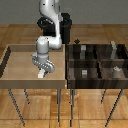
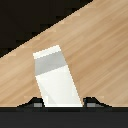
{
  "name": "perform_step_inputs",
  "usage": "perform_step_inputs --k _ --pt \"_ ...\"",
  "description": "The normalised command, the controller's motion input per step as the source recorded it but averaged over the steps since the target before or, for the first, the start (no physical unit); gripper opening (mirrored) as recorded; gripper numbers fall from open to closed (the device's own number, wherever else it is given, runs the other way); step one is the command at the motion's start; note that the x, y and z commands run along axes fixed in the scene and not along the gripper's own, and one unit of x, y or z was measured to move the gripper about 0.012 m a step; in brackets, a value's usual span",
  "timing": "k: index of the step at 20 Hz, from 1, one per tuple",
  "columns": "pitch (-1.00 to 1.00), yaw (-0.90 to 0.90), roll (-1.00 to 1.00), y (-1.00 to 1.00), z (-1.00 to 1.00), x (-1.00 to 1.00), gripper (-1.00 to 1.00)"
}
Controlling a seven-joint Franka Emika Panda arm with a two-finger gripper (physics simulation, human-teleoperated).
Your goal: Place the milk carton into the appropriate compartment.
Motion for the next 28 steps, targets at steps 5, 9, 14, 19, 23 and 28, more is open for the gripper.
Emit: perform_step_inputs --k 5,9,14,19,23,28 --pt "0.00 0.00 0.00 0.00 0.40 0.00 -1.00" --pt "0.00 0.00 0.00 0.00 1.00 0.00 -1.00" --pt "0.00 0.00 0.00 0.00 1.00 0.00 -1.00" --pt "0.00 0.00 0.00 0.05 0.80 0.00 -1.00" --pt "0.00 0.00 0.00 1.00 0.00 0.00 -1.00" --pt "0.00 0.00 0.00 1.00 0.00 0.00 -1.00"
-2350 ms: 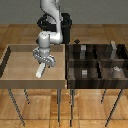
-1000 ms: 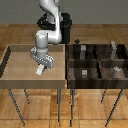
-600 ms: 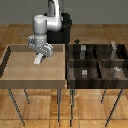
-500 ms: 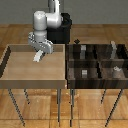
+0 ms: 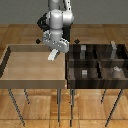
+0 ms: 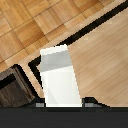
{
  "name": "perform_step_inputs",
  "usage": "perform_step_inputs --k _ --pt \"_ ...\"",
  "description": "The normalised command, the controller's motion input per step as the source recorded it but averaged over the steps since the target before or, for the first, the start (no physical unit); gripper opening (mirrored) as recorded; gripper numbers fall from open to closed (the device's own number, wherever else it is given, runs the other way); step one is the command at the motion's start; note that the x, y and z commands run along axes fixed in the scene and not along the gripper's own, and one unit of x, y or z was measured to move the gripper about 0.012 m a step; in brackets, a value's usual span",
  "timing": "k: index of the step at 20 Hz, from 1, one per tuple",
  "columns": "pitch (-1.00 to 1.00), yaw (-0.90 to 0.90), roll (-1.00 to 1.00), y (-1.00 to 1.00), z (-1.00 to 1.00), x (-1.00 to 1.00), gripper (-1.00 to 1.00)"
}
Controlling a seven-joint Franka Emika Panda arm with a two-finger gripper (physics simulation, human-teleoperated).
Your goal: Place the milk carton into the appropriate compartment.
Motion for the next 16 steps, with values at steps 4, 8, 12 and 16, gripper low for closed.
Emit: perform_step_inputs --k 4,8,12,16 --pt "0.00 0.00 0.00 1.00 0.00 0.00 -1.00" --pt "0.00 0.00 0.00 1.00 0.00 0.00 -1.00" --pt "0.00 0.00 0.00 1.00 0.00 0.00 -1.00" --pt "0.00 0.00 0.00 0.75 0.00 0.00 -1.00"
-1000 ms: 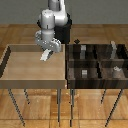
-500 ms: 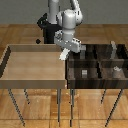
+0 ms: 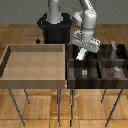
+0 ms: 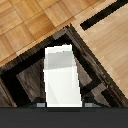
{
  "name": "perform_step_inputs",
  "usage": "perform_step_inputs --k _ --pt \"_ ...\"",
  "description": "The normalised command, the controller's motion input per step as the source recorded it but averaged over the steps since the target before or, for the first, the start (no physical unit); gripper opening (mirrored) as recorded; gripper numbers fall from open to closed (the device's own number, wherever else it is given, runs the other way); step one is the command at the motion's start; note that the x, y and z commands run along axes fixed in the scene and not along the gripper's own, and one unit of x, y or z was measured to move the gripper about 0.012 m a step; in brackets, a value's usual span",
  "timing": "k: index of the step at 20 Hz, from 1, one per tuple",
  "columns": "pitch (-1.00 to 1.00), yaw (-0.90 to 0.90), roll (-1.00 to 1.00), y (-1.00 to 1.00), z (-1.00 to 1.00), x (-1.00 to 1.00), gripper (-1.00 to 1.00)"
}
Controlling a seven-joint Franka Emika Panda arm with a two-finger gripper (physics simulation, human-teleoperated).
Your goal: Place the milk carton into the appropriate compartment.
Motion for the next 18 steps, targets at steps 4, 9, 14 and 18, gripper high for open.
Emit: perform_step_inputs --k 4,9,14,18 --pt "0.00 0.00 0.00 0.00 0.00 -0.25 -1.00" --pt "0.00 0.00 0.00 0.00 0.00 -0.80 -1.00" --pt "0.00 0.00 0.00 0.00 0.00 0.00 -1.00" --pt "0.00 0.00 0.00 0.00 0.00 -0.50 -1.00"
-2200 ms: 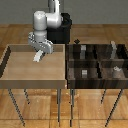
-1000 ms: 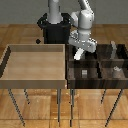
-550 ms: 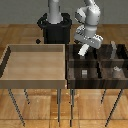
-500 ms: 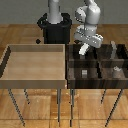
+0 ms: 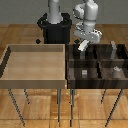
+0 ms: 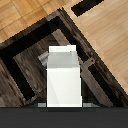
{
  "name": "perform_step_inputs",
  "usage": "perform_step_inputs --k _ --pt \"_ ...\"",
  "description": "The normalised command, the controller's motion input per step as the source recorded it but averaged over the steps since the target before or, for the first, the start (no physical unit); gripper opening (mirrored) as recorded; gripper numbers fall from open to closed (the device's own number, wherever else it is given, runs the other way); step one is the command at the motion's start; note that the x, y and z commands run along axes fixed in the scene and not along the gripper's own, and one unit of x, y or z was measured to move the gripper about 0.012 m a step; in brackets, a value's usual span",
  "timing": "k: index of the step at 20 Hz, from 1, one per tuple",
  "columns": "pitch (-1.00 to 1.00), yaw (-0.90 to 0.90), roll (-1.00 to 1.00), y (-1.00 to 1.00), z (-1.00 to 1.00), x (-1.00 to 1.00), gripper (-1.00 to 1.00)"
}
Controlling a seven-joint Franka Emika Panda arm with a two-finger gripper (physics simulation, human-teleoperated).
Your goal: Place the milk carton into the appropriate compartment.
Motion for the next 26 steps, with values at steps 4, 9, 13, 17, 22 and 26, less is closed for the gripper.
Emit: perform_step_inputs --k 4,9,13,17,22,26 --pt "0.00 0.00 0.00 0.00 -0.25 -0.25 -1.00" --pt "0.00 0.00 0.00 0.00 -0.80 0.00 -1.00" --pt "0.00 0.00 0.00 0.00 -0.25 0.00 -1.00" --pt "0.00 0.00 0.00 0.00 0.00 0.00 -1.00" --pt "0.00 0.00 0.00 0.00 0.00 0.40 -1.00" --pt "0.00 0.00 0.00 0.00 0.00 0.00 1.00"
